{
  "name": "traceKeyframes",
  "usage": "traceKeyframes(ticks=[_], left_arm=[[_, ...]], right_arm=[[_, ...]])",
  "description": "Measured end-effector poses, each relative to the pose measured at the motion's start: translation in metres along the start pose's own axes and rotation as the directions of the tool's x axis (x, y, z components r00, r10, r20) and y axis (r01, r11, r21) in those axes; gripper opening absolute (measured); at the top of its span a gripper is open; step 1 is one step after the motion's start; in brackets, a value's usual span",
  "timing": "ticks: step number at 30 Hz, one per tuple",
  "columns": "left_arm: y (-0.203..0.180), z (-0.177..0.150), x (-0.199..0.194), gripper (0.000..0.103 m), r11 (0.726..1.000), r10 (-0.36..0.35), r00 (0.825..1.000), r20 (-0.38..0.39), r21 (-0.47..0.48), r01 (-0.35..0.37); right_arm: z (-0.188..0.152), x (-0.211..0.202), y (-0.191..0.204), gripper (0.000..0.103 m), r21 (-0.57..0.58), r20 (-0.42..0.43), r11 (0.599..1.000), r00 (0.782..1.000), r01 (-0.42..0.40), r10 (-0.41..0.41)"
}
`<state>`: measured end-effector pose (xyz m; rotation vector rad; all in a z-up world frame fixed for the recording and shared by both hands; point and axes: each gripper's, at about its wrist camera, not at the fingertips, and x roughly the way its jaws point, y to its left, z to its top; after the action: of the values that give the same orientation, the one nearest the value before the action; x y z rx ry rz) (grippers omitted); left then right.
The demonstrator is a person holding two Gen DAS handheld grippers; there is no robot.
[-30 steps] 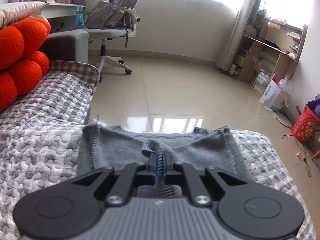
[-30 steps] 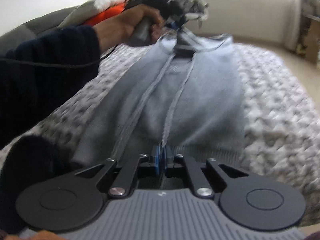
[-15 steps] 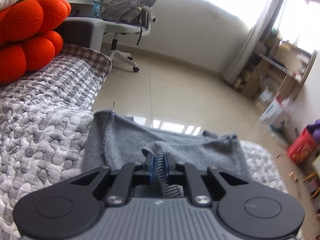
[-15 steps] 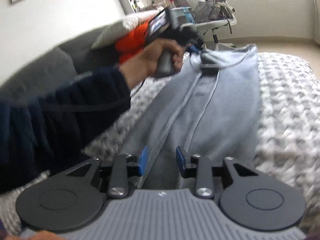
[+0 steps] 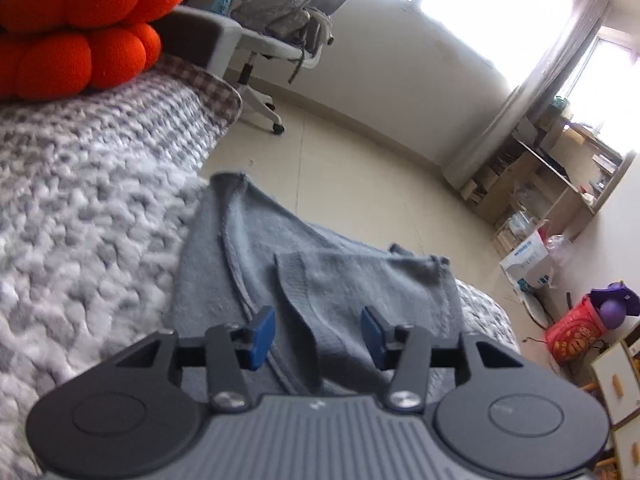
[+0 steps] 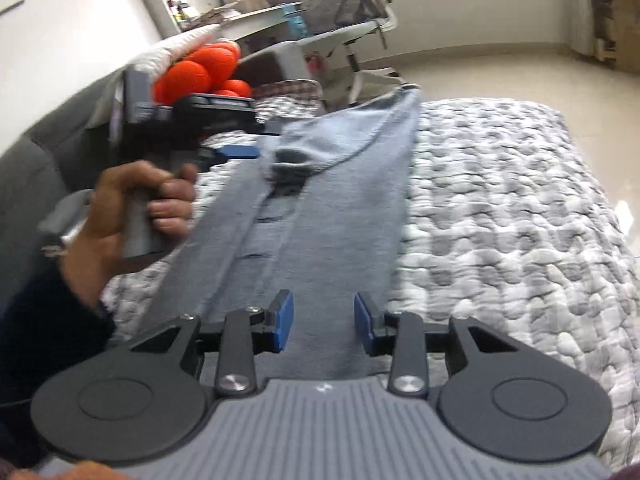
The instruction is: Fold clothes
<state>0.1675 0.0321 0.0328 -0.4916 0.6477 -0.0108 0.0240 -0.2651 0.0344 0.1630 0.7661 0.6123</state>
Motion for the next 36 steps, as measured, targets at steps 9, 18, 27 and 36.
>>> traceKeyframes(ticks=[9,18,27,36], left_arm=[[-0.018,-0.025,0.007,0.058,0.995,0.03,0.999,-0.013,0.098,-0.029],[-0.038,-0.034,0.002,0.01,0.959,0.006,1.0,-0.003,0.283,-0.005],[-0.033,-0.034,-0.021,0.011,0.968,0.024,0.999,0.036,0.248,-0.032],[-0.032,-0.035,-0.021,0.018,0.954,0.126,0.991,0.041,0.269,-0.132]], right_arm=[[-0.016,-0.002,0.001,0.038,-0.029,0.022,1.0,1.0,-0.009,0.01],[-0.018,-0.001,0.009,0.038,-0.086,0.077,0.995,0.996,0.041,-0.034],[-0.013,-0.01,-0.002,0.038,-0.033,0.14,0.997,0.988,0.065,-0.06],[-0.014,-0.003,-0.003,0.038,-0.044,0.096,0.991,0.988,0.124,-0.119]])
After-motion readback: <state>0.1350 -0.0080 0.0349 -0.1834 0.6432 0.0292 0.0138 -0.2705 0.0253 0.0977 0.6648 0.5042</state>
